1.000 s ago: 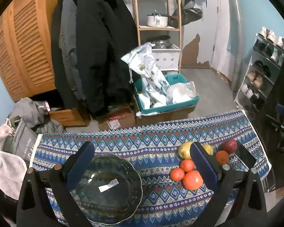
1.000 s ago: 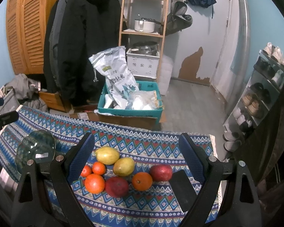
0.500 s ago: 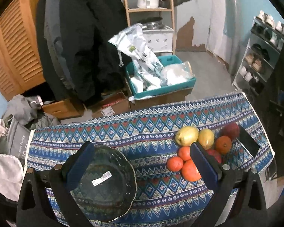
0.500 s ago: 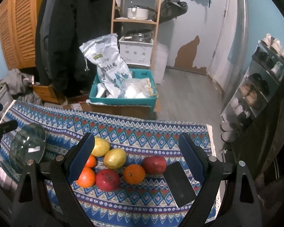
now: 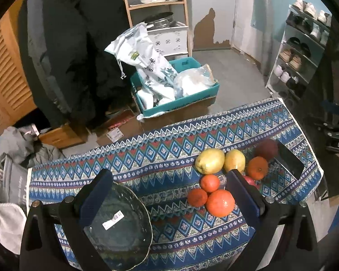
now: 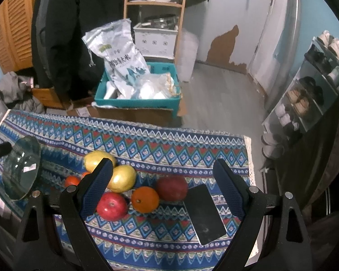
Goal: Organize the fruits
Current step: 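Move the left tool toward the yellow-green pear while the right tool approaches the large red apple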
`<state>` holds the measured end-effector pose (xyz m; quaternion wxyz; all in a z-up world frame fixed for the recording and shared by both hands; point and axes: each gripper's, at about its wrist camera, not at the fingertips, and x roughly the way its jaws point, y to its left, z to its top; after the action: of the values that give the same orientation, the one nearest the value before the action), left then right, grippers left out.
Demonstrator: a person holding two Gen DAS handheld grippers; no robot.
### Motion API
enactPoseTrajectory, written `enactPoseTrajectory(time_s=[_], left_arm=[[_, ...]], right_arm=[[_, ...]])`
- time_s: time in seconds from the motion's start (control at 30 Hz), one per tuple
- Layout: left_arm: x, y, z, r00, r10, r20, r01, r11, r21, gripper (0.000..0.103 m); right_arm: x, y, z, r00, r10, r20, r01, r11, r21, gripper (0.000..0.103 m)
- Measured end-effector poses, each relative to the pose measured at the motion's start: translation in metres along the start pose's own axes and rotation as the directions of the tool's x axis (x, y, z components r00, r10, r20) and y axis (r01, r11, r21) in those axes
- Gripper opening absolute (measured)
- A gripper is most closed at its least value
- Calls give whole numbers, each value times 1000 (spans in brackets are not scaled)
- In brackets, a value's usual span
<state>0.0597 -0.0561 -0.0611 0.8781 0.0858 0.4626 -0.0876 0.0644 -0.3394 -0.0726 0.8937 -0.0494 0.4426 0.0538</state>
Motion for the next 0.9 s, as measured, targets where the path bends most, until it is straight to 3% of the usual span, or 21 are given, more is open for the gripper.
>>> enactPoseTrajectory(time_s=[0.27,0.5,0.9], left_arm=[[25,-7,26,999,-41,-29,41,999,-5,103],[64,-18,28,995,-67,-74,67,998,-4,102],[141,-37,14,977,-101,-185,107,994,19,102]], right_arm=[[29,-14,9,997,-20,-73,20,1000,-9,89],[71,-20,5,987,-27,-156,23,999,-28,89],[149,-39,-30,944,18,-330,0,998,55,88]])
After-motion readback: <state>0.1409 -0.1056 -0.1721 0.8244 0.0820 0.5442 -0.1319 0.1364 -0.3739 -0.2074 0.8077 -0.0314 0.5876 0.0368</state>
